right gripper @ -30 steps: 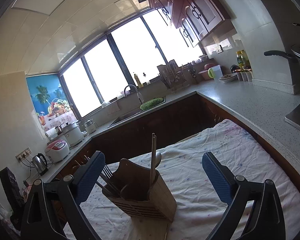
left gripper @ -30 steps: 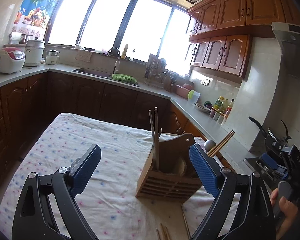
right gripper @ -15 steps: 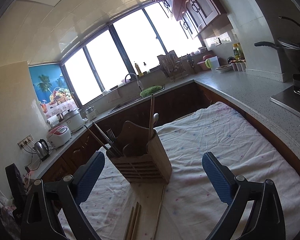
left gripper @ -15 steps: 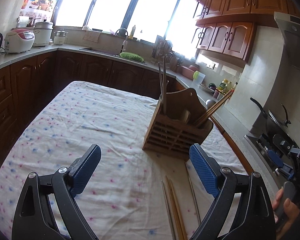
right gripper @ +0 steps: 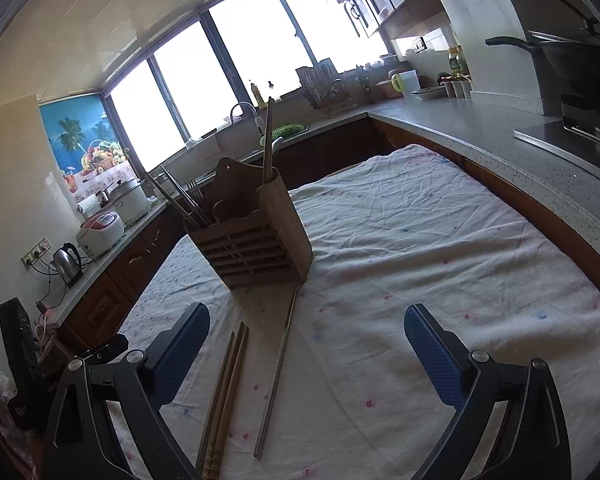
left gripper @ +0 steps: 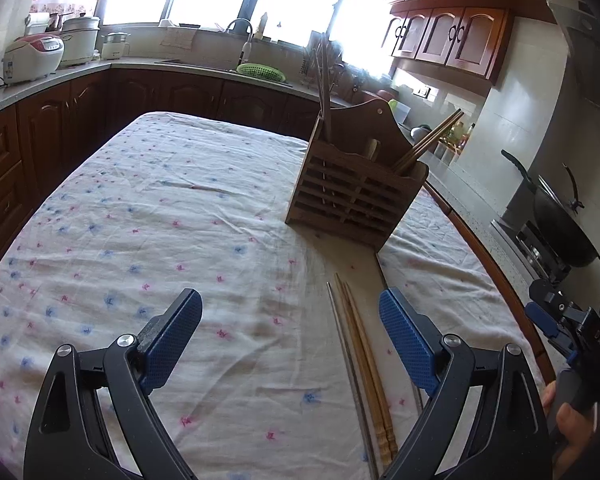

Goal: Organize utensils
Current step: 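Move both open tools back over the remaining chopsticks, then close the right tool on a wooden chopstick while the left tool grasps a metal chopstick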

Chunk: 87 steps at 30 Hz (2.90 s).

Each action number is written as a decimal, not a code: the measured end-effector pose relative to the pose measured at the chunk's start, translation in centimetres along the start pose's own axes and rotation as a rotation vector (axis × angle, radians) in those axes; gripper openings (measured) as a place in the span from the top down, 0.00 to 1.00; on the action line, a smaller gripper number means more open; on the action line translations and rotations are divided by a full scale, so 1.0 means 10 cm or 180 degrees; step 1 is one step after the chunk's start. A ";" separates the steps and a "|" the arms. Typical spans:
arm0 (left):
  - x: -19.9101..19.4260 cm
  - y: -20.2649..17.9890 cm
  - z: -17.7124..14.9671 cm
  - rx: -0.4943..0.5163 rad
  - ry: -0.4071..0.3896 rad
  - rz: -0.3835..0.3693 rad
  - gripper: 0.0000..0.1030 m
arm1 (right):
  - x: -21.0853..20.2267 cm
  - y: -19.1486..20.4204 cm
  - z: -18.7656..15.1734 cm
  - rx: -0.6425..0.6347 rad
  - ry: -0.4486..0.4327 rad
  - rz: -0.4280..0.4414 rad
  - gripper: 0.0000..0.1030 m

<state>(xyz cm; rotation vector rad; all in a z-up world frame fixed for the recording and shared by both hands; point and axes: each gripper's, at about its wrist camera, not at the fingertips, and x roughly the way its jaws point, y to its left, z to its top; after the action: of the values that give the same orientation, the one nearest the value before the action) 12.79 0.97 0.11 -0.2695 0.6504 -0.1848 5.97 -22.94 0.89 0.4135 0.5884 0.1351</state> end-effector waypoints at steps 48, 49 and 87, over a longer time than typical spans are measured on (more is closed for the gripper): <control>0.76 0.17 -0.14 0.0357 0.0852 0.0411 0.51 | 0.84 0.46 -0.27 -0.0331 0.0949 0.0316 0.43; 0.77 0.17 -0.14 0.0402 0.0849 0.0455 0.53 | 0.86 0.48 -0.28 -0.0333 0.0972 0.0316 0.44; 0.81 0.23 -0.03 0.0626 0.1211 0.0179 0.81 | 1.53 0.93 -0.33 -0.0917 0.1427 0.0198 0.68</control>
<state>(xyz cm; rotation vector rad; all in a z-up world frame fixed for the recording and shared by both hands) 19.16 1.07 -5.45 -0.0242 1.0087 -0.2474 16.68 -9.73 -5.53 0.1180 0.9822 0.3732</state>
